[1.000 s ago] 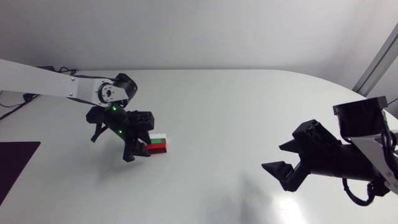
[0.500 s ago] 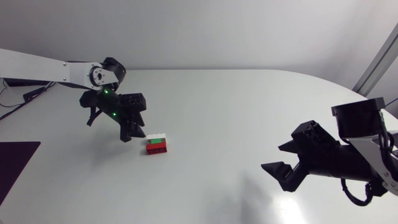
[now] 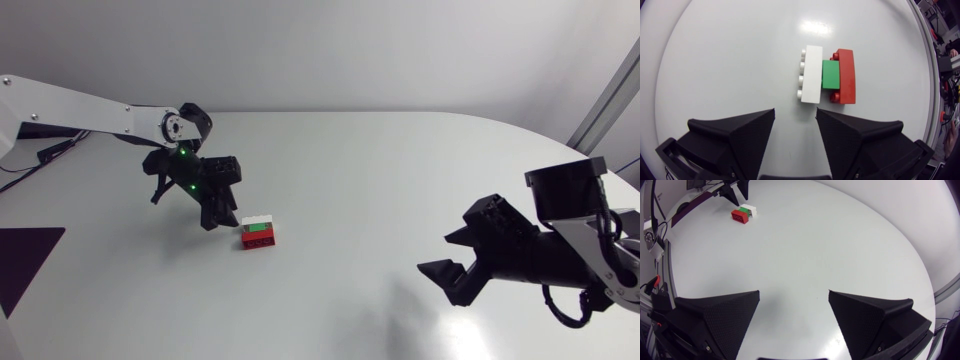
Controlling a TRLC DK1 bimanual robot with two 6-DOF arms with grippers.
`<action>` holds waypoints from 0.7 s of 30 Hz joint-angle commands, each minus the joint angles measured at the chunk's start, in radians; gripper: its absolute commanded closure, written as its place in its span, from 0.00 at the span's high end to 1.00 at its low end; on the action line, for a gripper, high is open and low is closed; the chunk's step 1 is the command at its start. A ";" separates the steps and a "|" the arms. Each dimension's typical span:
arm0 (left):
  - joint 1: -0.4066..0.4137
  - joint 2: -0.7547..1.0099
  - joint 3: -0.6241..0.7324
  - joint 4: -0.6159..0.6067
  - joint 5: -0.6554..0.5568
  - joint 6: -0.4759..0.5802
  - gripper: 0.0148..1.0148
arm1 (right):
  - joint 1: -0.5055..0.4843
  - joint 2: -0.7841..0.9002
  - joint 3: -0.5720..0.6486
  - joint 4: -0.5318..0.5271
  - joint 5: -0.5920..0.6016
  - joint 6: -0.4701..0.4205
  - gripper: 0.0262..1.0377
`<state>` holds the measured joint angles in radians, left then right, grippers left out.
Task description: Separate the duplo bricks
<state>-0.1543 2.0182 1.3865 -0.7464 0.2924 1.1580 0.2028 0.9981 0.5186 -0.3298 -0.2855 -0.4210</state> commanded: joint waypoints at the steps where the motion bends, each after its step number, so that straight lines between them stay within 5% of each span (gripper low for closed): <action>1: 0.004 0.011 0.022 -0.028 0.017 0.003 0.57 | -0.008 0.020 -0.014 0.011 -0.006 -0.024 0.96; 21: -0.064 0.010 -0.034 0.009 0.033 -0.006 0.58 | -0.008 0.034 -0.017 0.021 -0.006 -0.022 0.96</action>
<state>-0.2119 2.0178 1.3781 -0.7444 0.3119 1.1580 0.2028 1.0195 0.5186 -0.3111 -0.2852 -0.4210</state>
